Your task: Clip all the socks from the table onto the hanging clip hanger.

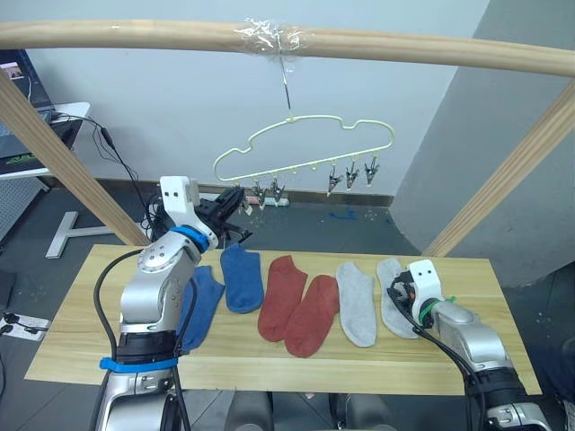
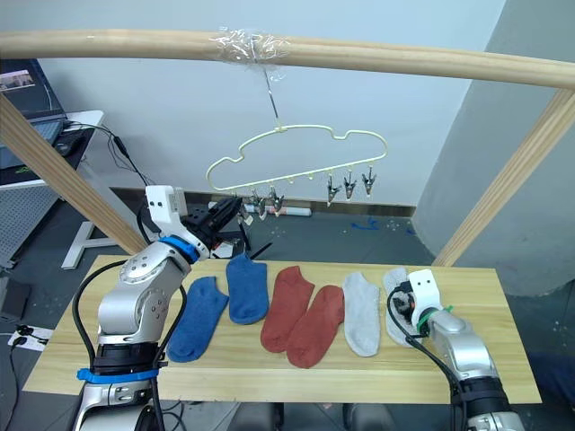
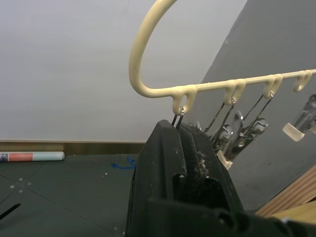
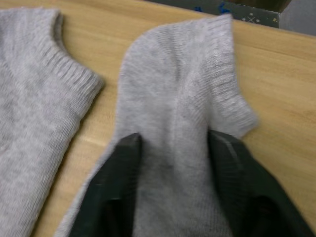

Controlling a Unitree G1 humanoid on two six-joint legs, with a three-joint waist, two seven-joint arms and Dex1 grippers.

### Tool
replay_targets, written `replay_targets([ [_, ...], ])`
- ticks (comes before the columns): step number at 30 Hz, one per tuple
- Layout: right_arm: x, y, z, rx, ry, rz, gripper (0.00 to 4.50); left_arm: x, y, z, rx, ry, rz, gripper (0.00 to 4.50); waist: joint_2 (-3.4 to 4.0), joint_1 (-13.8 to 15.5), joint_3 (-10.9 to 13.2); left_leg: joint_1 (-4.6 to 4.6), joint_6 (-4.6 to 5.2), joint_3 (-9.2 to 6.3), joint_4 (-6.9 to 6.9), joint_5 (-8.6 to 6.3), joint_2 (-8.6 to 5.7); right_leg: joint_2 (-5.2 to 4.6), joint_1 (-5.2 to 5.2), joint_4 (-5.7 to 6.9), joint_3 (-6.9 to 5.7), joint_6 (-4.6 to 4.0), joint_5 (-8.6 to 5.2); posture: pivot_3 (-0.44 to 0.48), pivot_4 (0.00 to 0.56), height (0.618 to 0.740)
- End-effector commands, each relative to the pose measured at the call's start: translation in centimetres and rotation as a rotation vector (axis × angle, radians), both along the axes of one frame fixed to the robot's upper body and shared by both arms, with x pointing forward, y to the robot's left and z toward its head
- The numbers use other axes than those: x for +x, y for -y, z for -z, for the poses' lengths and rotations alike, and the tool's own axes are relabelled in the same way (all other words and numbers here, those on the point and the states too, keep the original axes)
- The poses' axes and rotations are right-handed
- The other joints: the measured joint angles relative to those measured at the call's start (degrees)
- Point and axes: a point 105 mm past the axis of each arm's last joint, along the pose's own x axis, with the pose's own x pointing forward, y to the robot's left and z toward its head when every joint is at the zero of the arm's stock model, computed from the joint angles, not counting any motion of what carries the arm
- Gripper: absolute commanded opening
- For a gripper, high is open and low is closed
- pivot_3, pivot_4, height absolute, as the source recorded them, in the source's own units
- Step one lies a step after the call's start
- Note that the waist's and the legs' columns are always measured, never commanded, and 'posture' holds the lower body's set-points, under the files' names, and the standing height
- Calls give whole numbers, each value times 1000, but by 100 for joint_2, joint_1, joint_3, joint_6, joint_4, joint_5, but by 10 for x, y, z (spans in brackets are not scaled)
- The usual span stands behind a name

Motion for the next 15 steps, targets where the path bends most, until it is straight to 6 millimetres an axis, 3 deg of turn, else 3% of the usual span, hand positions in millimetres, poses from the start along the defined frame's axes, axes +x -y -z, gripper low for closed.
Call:
replay_targets([
  [1,-15,1,12,-40,-37,-54,666,-3,-2,-3,-6,3,-2,0,0,1,0,0,0,0,0,0,0,0,1,0,0,0,0,170,207,740],
  [3,-16,-1,1,-65,18,-113,23,-3,1,-1,-36,-28,21,0,0,2,0,1,0,0,1,0,-1,0,2,0,1,0,0,177,210,740],
  [6,-15,-9,-26,-95,114,-221,23,-4,2,1,-140,-112,73,0,3,4,3,0,0,0,0,0,-1,0,1,-1,0,1,-1,177,210,740],
  [9,-18,-32,-61,-57,194,-355,23,-5,-1,-1,-225,-185,127,0,19,-28,15,-1,0,2,0,0,-1,1,-3,1,3,4,-2,191,214,740],
  [12,-22,-86,-106,101,253,-496,23,-10,-7,-10,-361,-290,216,0,18,-39,32,5,0,-5,0,0,8,17,-5,6,8,25,-14,187,215,740],
  [15,-16,-123,-126,213,265,-525,23,-15,-11,-17,-437,-358,286,0,18,-28,40,7,-4,-24,-1,3,21,32,-7,13,-1,23,-13,177,211,740],
])
